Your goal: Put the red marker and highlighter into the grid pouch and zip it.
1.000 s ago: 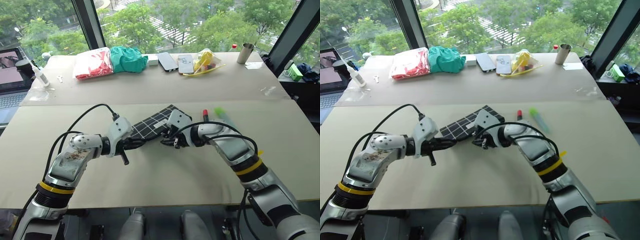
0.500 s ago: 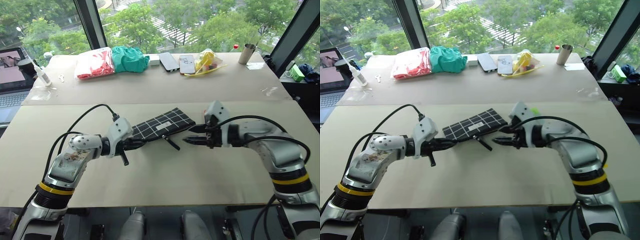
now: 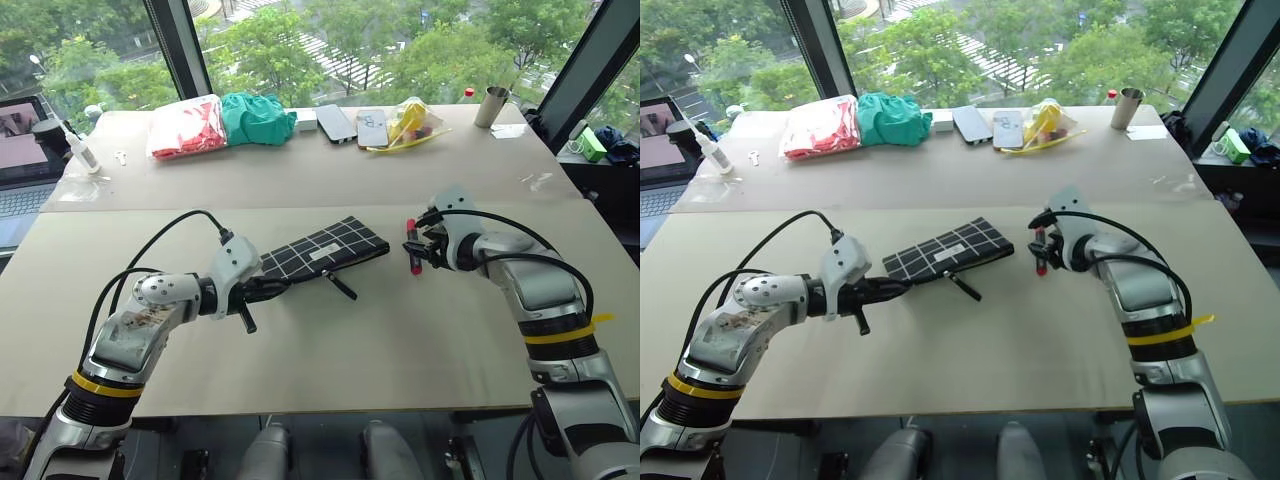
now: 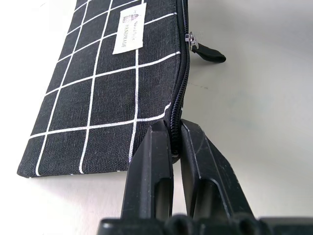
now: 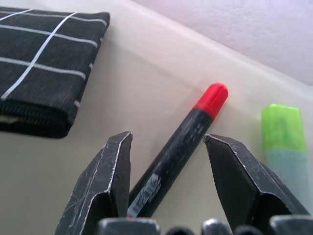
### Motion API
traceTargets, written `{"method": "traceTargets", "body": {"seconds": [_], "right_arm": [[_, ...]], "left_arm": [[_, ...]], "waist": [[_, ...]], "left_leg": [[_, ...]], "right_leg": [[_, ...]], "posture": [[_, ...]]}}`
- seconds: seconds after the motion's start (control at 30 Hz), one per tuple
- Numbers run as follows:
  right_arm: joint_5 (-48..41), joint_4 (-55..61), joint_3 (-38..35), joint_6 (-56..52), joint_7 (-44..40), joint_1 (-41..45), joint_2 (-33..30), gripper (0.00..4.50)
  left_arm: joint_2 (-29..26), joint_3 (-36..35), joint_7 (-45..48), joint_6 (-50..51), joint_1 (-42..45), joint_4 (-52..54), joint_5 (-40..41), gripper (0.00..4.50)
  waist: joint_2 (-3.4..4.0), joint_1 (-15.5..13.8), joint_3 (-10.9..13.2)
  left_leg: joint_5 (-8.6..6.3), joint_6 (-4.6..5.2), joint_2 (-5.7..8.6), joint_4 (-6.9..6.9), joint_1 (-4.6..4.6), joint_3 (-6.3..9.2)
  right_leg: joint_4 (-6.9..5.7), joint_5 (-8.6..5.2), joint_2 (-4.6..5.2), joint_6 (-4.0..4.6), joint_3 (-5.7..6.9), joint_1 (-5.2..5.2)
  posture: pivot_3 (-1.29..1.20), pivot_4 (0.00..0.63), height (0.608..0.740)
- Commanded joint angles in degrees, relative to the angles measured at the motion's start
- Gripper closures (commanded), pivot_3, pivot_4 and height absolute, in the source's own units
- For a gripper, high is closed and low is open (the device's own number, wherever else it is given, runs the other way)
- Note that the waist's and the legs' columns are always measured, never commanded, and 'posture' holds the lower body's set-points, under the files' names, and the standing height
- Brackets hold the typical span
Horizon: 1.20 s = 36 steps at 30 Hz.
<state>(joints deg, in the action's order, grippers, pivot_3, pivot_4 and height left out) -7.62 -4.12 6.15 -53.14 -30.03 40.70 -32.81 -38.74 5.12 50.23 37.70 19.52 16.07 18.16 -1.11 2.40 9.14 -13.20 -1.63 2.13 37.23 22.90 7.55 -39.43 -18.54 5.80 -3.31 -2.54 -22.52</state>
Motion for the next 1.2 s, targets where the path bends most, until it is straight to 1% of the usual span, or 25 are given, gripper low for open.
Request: {"method": "traceTargets", "body": {"seconds": [0.03,0.17,0.43,0.6,0.8,0.83,0.87,0.97,1.0,1.03,1.2], "right_arm": [[2.4,-2.3,0.0,1.3,1.0,1.8,-1.3,1.82],[4.6,-2.3,2.6,1.9,1.2,0.5,-1.2,1.82],[4.3,-2.2,2.1,-0.4,2.4,-1.4,2.8,1.82],[5.5,-4.4,1.6,1.4,2.7,0.0,1.7,1.82],[5.5,-3.3,3.0,1.5,1.4,-1.4,1.5,1.82],[5.4,-2.8,3.2,1.6,1.0,-1.7,1.5,2.34],[5.3,-2.6,3.2,1.4,0.8,-1.9,1.6,2.49],[5.1,-2.2,2.9,1.7,-0.1,-2.4,1.1,3.57],[5.1,-2.1,2.8,1.8,-0.3,-2.4,1.1,3.80],[4.8,-1.9,2.5,1.8,-0.8,-2.5,1.0,3.98],[4.8,-0.8,2.2,3.7,-2.3,-2.2,-0.1,4.00]], "left_arm": [[-0.5,-1.5,-0.8,0.2,0.0,2.4,0.8,4.50],[-0.4,-1.4,-1.1,0.2,0.1,2.4,0.8,4.50],[-0.5,-1.5,-1.5,0.2,0.3,2.3,1.1,4.50],[-0.4,-1.4,-1.7,0.5,-0.3,3.1,1.3,4.50],[-0.6,-1.6,-1.8,0.3,0.2,2.5,1.2,4.50],[-0.6,-1.6,-1.8,0.3,0.4,2.4,1.2,4.50],[-0.6,-1.7,-1.8,0.3,0.6,2.3,1.2,4.50],[-0.7,-2.0,-1.7,0.3,0.9,2.1,1.3,4.50],[-0.7,-2.1,-1.7,0.3,1.0,2.0,1.4,4.50],[-0.7,-2.2,-1.6,0.4,1.1,2.0,1.6,4.50],[-0.5,-2.8,-1.6,1.1,1.8,2.0,2.5,4.50]], "waist": [[0.00,-0.1,0.0],[0.00,0.1,0.0],[0.00,0.2,0.0],[0.00,0.1,0.0],[0.00,0.2,0.0],[0.00,0.2,0.0],[0.00,0.2,0.0],[0.00,0.1,0.0],[0.00,0.1,0.0],[0.00,0.1,0.0],[0.00,0.1,0.0]], "left_leg": [[0.00,0.00,0.03,0.00,0.01,-0.01],[0.00,0.00,0.03,0.00,0.01,-0.02],[0.00,0.00,-0.01,-0.01,-0.04,-0.01],[0.00,-0.01,0.05,0.02,-0.05,-0.02],[0.00,0.00,0.05,0.01,-0.04,-0.01],[0.00,0.00,0.04,0.00,-0.04,-0.02],[0.00,0.00,0.04,0.00,-0.04,-0.01],[0.00,0.00,0.04,0.01,-0.03,-0.01],[0.00,0.00,0.05,0.01,-0.03,-0.01],[0.00,0.00,0.04,0.01,-0.04,-0.01],[0.00,0.00,0.04,0.01,-0.03,-0.01]], "right_leg": [[0.02,0.00,0.03,0.00,0.00,0.00],[0.02,0.00,0.03,0.00,0.00,0.00],[-0.02,0.00,-0.01,0.00,0.00,0.02],[0.00,0.00,0.05,0.00,0.00,0.06],[0.02,0.00,0.05,0.00,0.00,0.06],[0.02,0.00,0.04,0.00,0.00,0.06],[0.02,0.00,0.04,0.00,0.00,0.06],[0.02,0.00,0.05,0.00,0.00,0.06],[0.02,0.00,0.05,0.00,0.01,0.07],[0.02,0.00,0.05,0.00,0.00,0.07],[0.03,0.00,0.05,0.00,0.01,0.07]], "posture": [[0.00,0.150,0.740],[0.00,0.150,0.740],[0.00,0.150,0.740],[0.00,0.150,0.740],[0.00,0.150,0.740],[0.00,0.150,0.740],[0.00,0.150,0.740],[0.00,0.150,0.740],[0.00,0.150,0.740],[0.00,0.150,0.740],[0.00,0.150,0.740]]}}
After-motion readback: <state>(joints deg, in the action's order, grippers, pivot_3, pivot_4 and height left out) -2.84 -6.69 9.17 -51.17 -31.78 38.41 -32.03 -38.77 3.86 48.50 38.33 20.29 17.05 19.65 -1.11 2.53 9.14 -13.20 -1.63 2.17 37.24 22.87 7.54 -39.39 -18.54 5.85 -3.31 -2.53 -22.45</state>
